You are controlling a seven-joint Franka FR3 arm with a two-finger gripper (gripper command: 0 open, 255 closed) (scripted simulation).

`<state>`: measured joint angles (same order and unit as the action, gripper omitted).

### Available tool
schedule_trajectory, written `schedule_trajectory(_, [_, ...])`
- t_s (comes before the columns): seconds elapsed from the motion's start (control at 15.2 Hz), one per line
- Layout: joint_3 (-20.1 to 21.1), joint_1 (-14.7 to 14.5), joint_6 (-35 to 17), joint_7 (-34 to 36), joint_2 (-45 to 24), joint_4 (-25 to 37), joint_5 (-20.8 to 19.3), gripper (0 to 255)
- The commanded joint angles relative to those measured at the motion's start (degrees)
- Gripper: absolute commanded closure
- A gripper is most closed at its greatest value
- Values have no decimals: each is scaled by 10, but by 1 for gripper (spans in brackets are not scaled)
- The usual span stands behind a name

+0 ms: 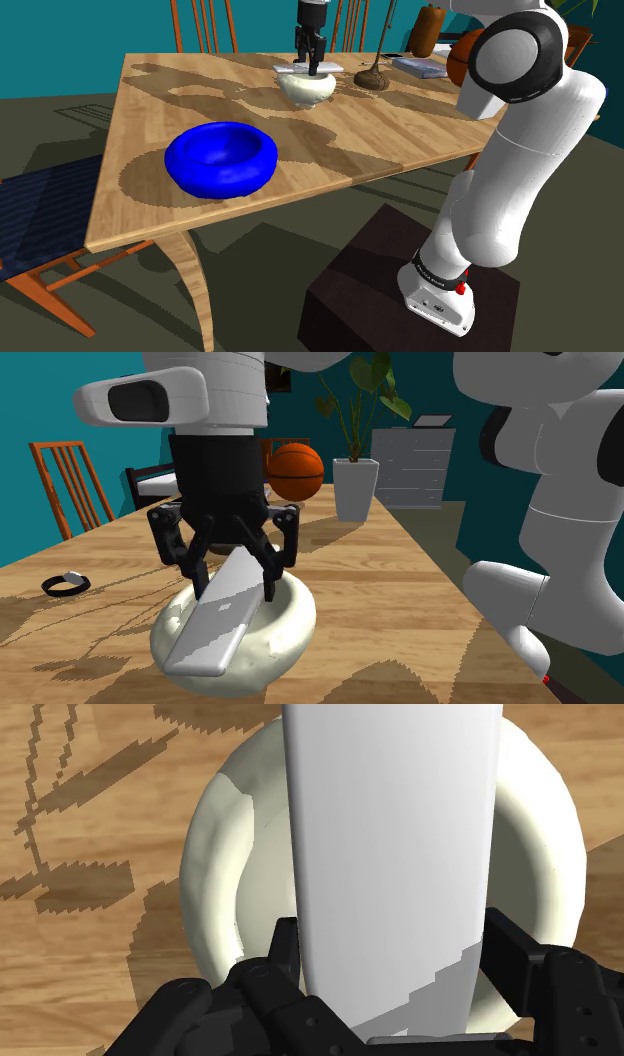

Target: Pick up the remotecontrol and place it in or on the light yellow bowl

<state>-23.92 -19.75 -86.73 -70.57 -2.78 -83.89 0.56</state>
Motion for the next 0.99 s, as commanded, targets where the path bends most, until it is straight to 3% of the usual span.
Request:
schedule_trajectory(0.0, [0,0,0,0,0,0,0,255])
schedule_trajectory(0.07, [0,0,0,0,0,0,0,255])
schedule_trajectory(0.13, [0,0,0,0,0,0,0,0])
schedule_trajectory(0.46, [0,0,0,0,0,0,0,0])
schedule_trajectory(0.73, [-6,11,89,-11,-42,127,18,0])
schedule_trajectory(0.92, [-6,11,89,-11,-42,127,18,0])
